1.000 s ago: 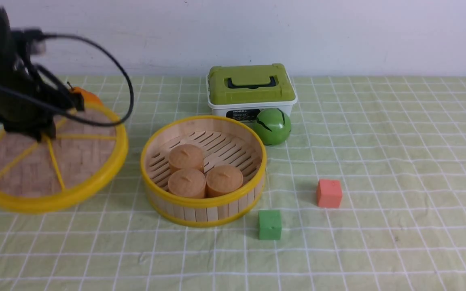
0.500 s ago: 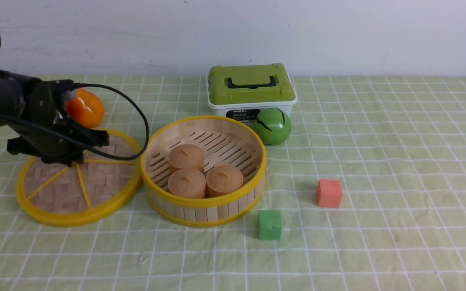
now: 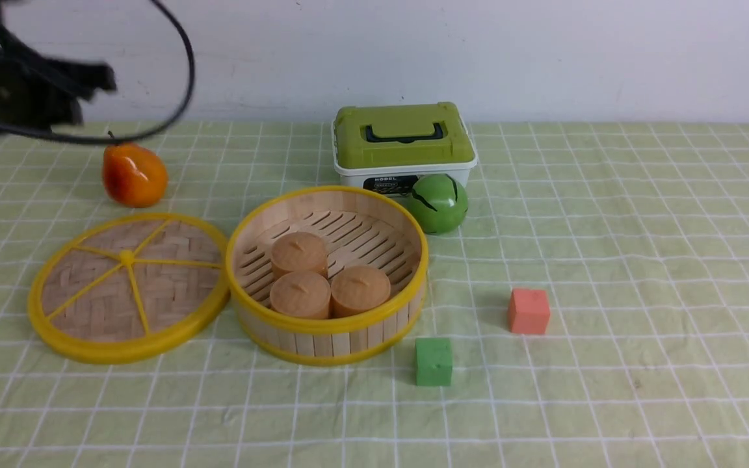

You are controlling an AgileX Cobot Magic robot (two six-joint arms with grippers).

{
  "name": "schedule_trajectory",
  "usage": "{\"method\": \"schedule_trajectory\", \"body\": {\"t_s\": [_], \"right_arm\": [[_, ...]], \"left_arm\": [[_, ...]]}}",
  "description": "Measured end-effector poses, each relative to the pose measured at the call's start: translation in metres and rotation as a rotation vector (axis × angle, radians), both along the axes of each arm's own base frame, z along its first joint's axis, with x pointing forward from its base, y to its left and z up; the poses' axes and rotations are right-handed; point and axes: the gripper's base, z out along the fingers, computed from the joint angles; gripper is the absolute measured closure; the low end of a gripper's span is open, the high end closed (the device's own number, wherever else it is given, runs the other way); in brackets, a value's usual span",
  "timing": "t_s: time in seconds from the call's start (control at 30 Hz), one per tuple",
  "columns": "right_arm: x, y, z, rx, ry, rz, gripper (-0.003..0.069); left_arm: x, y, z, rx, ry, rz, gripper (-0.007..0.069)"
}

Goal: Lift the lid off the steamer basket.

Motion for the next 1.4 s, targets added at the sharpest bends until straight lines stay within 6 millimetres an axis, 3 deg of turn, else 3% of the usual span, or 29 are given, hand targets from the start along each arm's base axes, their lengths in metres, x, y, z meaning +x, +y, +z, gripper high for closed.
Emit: {"method": "schedule_trajectory", "body": {"t_s": [0.1,0.13,0.17,0.2,0.3,0.33,0.37,0.4,0.47,0.7,0.87,1.17,1.4], "right_arm": [[0.000,0.000,0.000,0.000,0.000,0.000,0.0419],[0.000,0.000,0.000,0.000,0.000,0.000,0.0419],[0.000,0.000,0.000,0.000,0.000,0.000,0.0417],[0.000,0.000,0.000,0.000,0.000,0.000,0.0417],[0.000,0.000,0.000,0.000,0.000,0.000,0.0417],[0.000,0.000,0.000,0.000,0.000,0.000,0.0417],[0.000,0.000,0.000,0.000,0.000,0.000,0.0417],[0.000,0.000,0.000,0.000,0.000,0.000,0.0417],[0.000,0.000,0.000,0.000,0.000,0.000,0.0417],[0.000,0.000,0.000,0.000,0.000,0.000,0.0417],[0.000,0.000,0.000,0.000,0.000,0.000,0.0417],[0.000,0.000,0.000,0.000,0.000,0.000,0.0417],[0.000,0.000,0.000,0.000,0.000,0.000,0.0417]], "left_arm": [[-0.057,0.001,0.051,-0.004,-0.195,-0.016,0.0622],[-0.076,0.001,0.063,-0.007,-0.250,-0.021,0.0638],[-0.111,0.001,0.075,-0.009,-0.331,-0.033,0.0637],[-0.124,0.001,0.077,-0.012,-0.354,-0.037,0.0637],[-0.177,0.000,0.066,-0.032,-0.416,-0.058,0.0637],[-0.175,0.000,0.062,-0.030,-0.404,-0.059,0.0637],[-0.197,-0.001,0.051,-0.040,-0.425,-0.072,0.0637],[-0.202,-0.001,0.046,-0.045,-0.427,-0.076,0.0637],[-0.221,-0.002,0.013,-0.053,-0.397,-0.097,0.0637],[-0.262,-0.009,-0.087,-0.066,-0.315,-0.183,0.0637],[-0.275,-0.010,-0.129,-0.031,-0.329,-0.217,0.0637],[-0.270,-0.010,-0.180,-0.036,-0.197,-0.218,0.0637],[-0.271,-0.007,-0.190,0.044,-0.140,-0.231,0.0637]]}}
